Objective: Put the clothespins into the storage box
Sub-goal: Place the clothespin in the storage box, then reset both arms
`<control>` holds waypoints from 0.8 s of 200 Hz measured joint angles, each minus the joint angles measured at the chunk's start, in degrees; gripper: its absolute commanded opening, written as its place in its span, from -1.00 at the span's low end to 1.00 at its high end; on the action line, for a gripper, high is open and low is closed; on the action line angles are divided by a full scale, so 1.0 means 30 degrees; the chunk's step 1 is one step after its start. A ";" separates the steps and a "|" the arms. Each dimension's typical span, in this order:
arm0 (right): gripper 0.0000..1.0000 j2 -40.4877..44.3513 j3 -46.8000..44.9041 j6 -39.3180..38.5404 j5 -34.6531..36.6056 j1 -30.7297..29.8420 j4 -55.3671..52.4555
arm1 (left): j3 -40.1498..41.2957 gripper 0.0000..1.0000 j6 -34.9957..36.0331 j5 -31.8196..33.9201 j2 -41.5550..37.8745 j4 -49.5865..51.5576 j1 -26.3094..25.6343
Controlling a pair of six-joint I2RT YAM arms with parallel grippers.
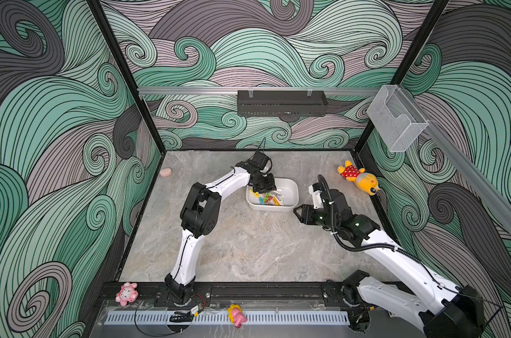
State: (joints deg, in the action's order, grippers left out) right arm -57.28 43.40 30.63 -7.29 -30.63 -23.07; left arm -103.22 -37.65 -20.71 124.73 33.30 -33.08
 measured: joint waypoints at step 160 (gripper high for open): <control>0.99 0.0605 0.2076 -0.3220 0.3577 0.0000 -0.1821 | 0.8225 0.97 0.2557 0.4524 -1.1285 -0.1523 0.1887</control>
State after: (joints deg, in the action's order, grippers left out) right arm -55.46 49.63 20.97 3.44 -30.63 -28.53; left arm -78.54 -29.98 -7.14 90.87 28.73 -27.42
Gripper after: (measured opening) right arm 0.993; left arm 0.946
